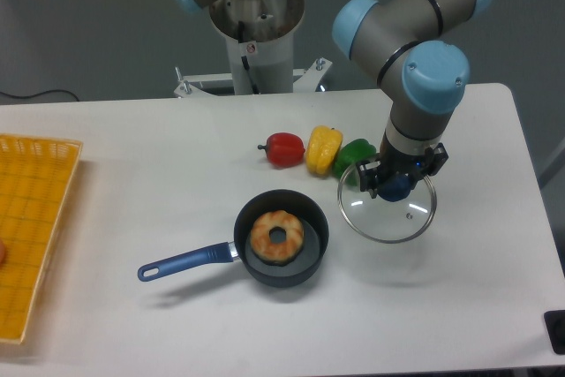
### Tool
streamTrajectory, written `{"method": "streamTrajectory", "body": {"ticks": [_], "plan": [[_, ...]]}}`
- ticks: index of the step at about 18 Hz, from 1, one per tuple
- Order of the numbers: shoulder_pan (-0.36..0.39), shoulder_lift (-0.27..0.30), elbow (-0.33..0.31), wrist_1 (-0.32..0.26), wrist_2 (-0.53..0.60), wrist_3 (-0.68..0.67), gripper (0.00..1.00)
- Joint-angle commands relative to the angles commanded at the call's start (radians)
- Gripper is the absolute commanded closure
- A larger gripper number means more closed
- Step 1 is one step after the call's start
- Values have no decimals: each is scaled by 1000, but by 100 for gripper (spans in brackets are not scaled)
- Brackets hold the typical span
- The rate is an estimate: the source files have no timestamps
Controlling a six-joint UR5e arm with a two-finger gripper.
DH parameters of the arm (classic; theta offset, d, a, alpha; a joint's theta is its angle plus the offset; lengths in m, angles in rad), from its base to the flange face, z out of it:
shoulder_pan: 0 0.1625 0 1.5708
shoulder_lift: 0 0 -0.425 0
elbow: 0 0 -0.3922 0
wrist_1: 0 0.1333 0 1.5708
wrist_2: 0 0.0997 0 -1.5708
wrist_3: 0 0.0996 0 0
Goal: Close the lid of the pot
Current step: 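Hold the glass lid by its blue knob with the gripper, then carry the glass lid over the dark saucepan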
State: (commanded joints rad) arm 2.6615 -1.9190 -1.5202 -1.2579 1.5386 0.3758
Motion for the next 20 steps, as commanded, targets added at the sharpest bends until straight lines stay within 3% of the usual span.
{"method": "streamTrajectory", "body": {"ticks": [10, 20], "plan": [[-100, 6, -15, -6, -9, -17, 43], [-183, 41, -66, 60, -17, -46, 43]]}}
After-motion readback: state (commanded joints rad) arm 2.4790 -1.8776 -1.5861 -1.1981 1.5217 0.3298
